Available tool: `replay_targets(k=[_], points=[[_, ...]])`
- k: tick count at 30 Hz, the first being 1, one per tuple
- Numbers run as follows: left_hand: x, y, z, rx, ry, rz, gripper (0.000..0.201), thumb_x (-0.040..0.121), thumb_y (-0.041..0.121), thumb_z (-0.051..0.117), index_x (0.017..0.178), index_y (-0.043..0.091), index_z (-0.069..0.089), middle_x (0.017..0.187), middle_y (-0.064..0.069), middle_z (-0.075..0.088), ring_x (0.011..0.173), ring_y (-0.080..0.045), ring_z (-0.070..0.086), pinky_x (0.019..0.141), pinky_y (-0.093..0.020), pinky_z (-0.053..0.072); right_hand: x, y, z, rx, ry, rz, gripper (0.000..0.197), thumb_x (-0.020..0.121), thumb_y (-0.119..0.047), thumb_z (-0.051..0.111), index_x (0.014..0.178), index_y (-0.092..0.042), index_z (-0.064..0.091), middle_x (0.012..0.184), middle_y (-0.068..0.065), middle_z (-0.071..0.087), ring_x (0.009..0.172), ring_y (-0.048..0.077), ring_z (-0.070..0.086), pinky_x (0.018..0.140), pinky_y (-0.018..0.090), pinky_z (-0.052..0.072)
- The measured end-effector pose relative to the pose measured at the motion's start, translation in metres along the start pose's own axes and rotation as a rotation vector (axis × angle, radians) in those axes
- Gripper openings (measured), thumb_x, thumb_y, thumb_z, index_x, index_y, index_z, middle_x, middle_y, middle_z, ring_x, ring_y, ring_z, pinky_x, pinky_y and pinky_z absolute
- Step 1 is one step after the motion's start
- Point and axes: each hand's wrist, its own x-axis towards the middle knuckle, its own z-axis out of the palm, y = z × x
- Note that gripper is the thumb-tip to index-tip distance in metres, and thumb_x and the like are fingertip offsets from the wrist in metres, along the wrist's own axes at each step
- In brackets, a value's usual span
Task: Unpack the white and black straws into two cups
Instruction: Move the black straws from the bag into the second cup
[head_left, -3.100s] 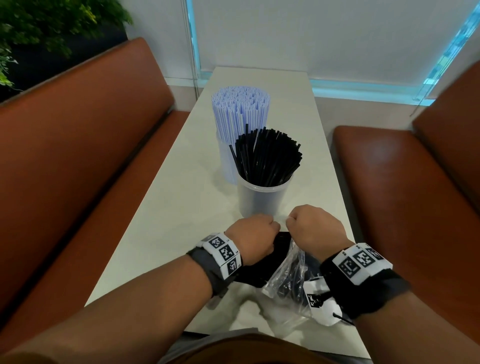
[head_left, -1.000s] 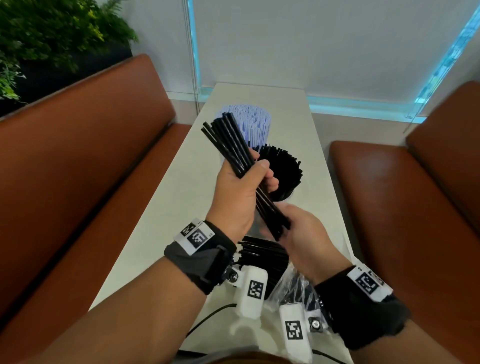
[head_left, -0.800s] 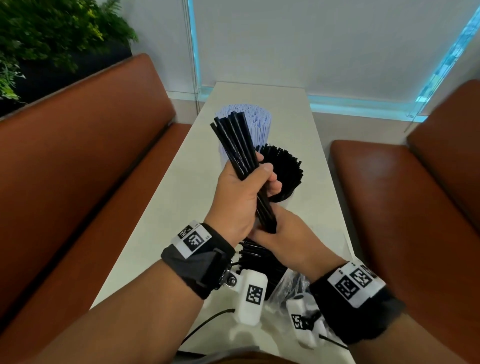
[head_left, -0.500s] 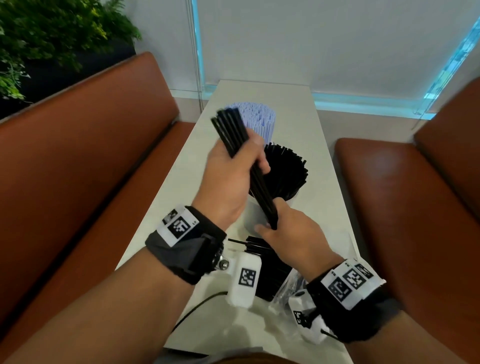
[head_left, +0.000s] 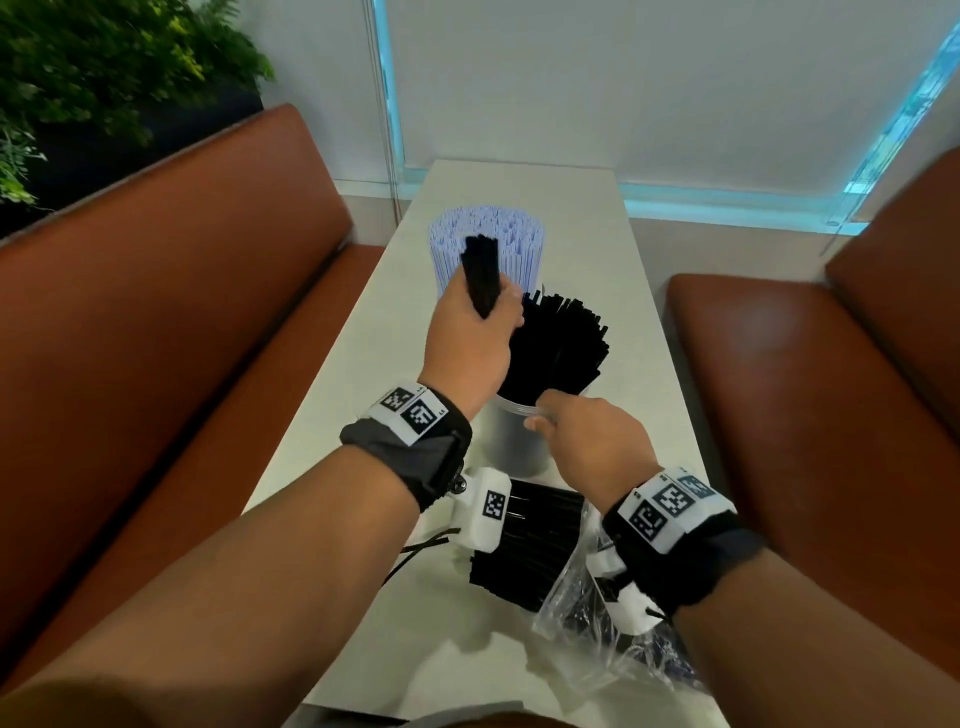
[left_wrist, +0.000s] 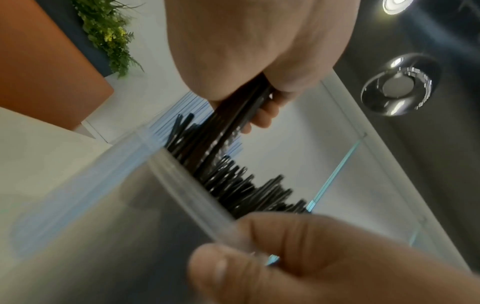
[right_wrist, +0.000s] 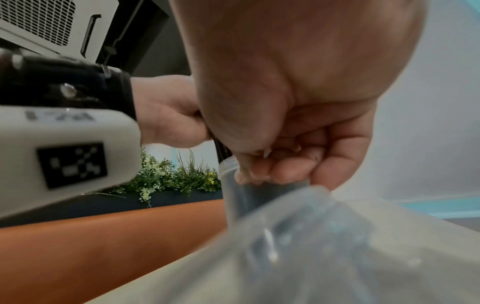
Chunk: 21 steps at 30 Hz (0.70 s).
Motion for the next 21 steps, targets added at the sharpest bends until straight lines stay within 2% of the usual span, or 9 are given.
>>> replay_targets(k=[4,7,9,11,13,16,18,19,21], points=[[-0.003,-0.020,-0.001,0.289,-0.200,-0.075,0.014,0.087,0.029,0.070,0.084,0.021,0.060,0.074,0.009,0.063,0.067,-0.004,0.059,0.066,-0.026,0.044,0.001,0.003,0.001,-0.007,0.015,-0.039,0.022,0.103,-0.045,0.046,0.101,-0.024,0.055,0.067,-0.010,0.045,0.070,0.022,0.050,0.048,0.027,0.024],[-0.002,-0.015,-0.004,0.247,-0.246,-0.147,0.024,0.084,0.029,0.076,0.101,0.020,0.061,0.092,0.007,0.068,0.085,-0.007,0.066,0.077,-0.028,0.052,0.002,0.003,0.002,-0.012,0.020,-0.044,0.025,0.103,-0.045,0.045,0.105,-0.023,0.057,0.065,-0.012,0.044,0.069,0.020,0.050,0.049,0.028,0.025],[0.003,-0.008,-0.006,0.292,-0.201,-0.084,0.045,0.083,0.035,0.078,0.121,0.025,0.054,0.111,0.008,0.064,0.101,-0.008,0.062,0.088,-0.023,0.049,0.002,0.004,0.003,-0.016,0.018,-0.036,0.025,0.103,-0.045,0.045,0.105,-0.024,0.057,0.064,-0.012,0.043,0.068,0.020,0.050,0.049,0.028,0.026],[0.009,0.000,-0.006,0.358,-0.156,0.039,0.068,0.083,0.040,0.076,0.140,0.028,0.042,0.129,0.007,0.052,0.118,-0.007,0.052,0.094,-0.012,0.037,0.002,0.003,0.003,-0.033,0.009,-0.030,0.025,0.103,-0.046,0.045,0.107,-0.024,0.057,0.066,-0.011,0.044,0.069,0.021,0.051,0.050,0.029,0.027],[0.011,0.004,-0.004,0.433,-0.147,0.201,0.071,0.087,0.041,0.069,0.147,0.024,0.035,0.142,0.003,0.043,0.131,-0.009,0.042,0.099,-0.008,0.029,0.002,0.002,0.002,-0.051,0.004,-0.028,0.025,0.103,-0.045,0.044,0.111,-0.025,0.057,0.069,-0.010,0.045,0.071,0.021,0.050,0.054,0.031,0.031],[0.009,-0.003,0.003,0.779,-0.346,0.467,0.050,0.096,0.030,0.058,0.140,0.008,0.047,0.143,-0.009,0.047,0.132,-0.022,0.042,0.108,-0.024,0.033,0.001,0.001,-0.001,-0.036,-0.003,-0.030,0.024,0.104,-0.043,0.044,0.114,-0.026,0.058,0.079,-0.004,0.057,0.075,0.022,0.053,0.061,0.032,0.034],[0.004,-0.011,0.003,1.010,-0.538,0.533,0.048,0.099,0.025,0.055,0.141,0.005,0.048,0.139,-0.011,0.050,0.128,-0.027,0.046,0.109,-0.032,0.030,0.000,0.000,-0.002,-0.034,0.011,-0.057,0.024,0.104,-0.043,0.044,0.111,-0.024,0.058,0.081,-0.003,0.059,0.076,0.021,0.055,0.057,0.031,0.033],[0.004,-0.012,0.001,1.056,-0.571,0.526,0.048,0.099,0.025,0.054,0.143,0.006,0.047,0.139,-0.011,0.050,0.127,-0.028,0.047,0.110,-0.033,0.030,-0.001,0.000,-0.001,-0.040,0.018,-0.069,0.024,0.104,-0.043,0.044,0.109,-0.023,0.057,0.079,-0.004,0.056,0.075,0.021,0.055,0.054,0.031,0.030],[0.003,-0.005,-0.004,0.964,-0.494,0.521,0.047,0.096,0.024,0.058,0.140,0.007,0.053,0.137,-0.012,0.051,0.123,-0.029,0.049,0.108,-0.036,0.036,-0.001,0.000,-0.001,-0.041,0.016,-0.063,0.023,0.104,-0.043,0.043,0.107,-0.023,0.054,0.075,-0.005,0.052,0.074,0.023,0.055,0.053,0.031,0.028]])
